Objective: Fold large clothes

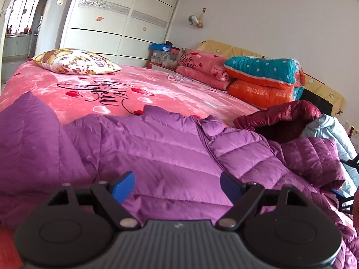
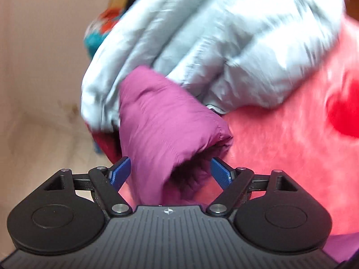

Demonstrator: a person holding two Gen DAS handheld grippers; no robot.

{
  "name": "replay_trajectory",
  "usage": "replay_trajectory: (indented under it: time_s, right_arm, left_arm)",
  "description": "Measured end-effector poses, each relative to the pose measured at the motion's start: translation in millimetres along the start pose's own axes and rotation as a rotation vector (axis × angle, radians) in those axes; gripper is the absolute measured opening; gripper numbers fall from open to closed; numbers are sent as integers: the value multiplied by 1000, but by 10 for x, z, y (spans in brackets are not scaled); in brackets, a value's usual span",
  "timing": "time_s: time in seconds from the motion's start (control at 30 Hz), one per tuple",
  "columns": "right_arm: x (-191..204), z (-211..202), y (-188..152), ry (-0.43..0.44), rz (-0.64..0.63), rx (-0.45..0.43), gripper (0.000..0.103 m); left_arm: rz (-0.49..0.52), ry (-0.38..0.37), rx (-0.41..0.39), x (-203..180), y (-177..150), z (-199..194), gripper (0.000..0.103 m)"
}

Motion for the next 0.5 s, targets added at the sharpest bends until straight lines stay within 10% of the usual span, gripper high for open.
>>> replay_trajectory:
  time_s: [0.2,0.3,0.5]
  right_arm:
    - [-50,180,224,50,166,-73,95]
    - [38,194,272,46,151,-92,44]
    - [525,223,263,-41,-125,-142,19]
  left_arm:
    - [-23,3,-4,58,21,5,83]
    - [-39,10,-7,103,31,0,83]
    - [-94,29,-45,248,128,-67,83]
Point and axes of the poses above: each gripper's, at about its wrist camera, not at the fingertips, and z roughly the way its jaws point, x to its left, y to its top, the point moved 10 cm from there along z, roughly the way its jaws point
